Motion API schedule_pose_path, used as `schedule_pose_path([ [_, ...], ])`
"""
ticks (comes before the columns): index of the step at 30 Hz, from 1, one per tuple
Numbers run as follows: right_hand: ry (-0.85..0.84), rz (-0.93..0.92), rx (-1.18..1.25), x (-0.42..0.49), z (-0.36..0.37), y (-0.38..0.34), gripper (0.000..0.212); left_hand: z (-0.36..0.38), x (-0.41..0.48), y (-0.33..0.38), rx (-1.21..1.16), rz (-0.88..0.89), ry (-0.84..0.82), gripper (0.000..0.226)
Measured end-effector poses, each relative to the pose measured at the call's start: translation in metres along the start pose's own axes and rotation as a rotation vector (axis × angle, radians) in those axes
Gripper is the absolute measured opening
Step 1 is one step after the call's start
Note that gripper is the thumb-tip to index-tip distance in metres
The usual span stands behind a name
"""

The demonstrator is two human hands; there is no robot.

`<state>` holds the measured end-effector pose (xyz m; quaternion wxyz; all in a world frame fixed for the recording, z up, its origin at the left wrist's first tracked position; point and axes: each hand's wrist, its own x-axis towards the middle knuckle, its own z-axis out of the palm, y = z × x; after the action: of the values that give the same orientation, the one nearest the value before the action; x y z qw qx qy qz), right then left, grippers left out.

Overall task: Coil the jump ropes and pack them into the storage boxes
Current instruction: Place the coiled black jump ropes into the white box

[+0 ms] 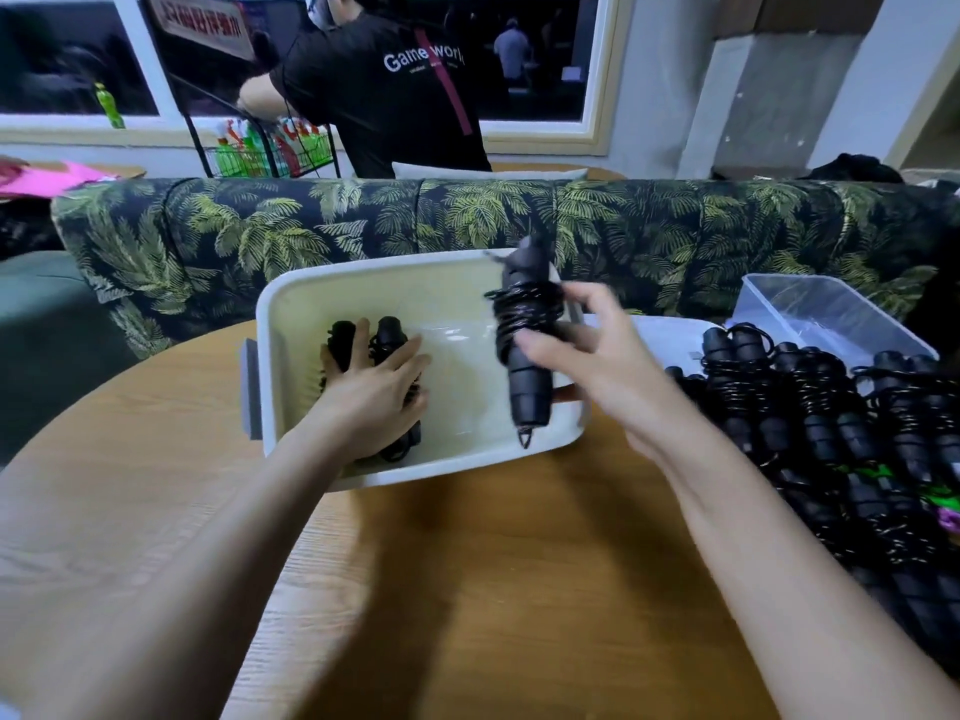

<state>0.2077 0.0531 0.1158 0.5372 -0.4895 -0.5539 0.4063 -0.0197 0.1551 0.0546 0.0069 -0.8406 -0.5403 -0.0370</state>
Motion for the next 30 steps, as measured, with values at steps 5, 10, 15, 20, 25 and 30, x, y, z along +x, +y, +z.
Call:
schedule_pose_path([
  [5,-0.097,0.178,-0.206,0.048,0.046,0.03,0.059,-0.004,-0.005,-0.001,-0.085,0.0,-0.001,0.074],
  [10,-0.158,0.267,-0.293,0.08,0.071,0.061,0.066,-0.004,-0.007,-0.001,-0.129,0.03,0.032,0.069],
  [15,-0.163,0.294,-0.288,0.089,0.074,0.075,0.072,-0.008,-0.007,-0.007,-0.469,0.141,0.347,0.043],
  [20,-0.088,0.344,-0.203,0.09,0.075,0.078,0.077,-0.012,0.005,0.008,-0.094,0.22,0.66,0.033],
  [25,-0.165,0.189,-0.613,0.077,0.06,0.059,0.067,-0.006,0.016,0.021,-0.028,0.141,0.172,0.044],
  [30,-0.588,-0.236,-1.332,0.026,0.019,0.034,0.078,0.001,0.022,0.024,0.045,0.094,0.141,0.041],
])
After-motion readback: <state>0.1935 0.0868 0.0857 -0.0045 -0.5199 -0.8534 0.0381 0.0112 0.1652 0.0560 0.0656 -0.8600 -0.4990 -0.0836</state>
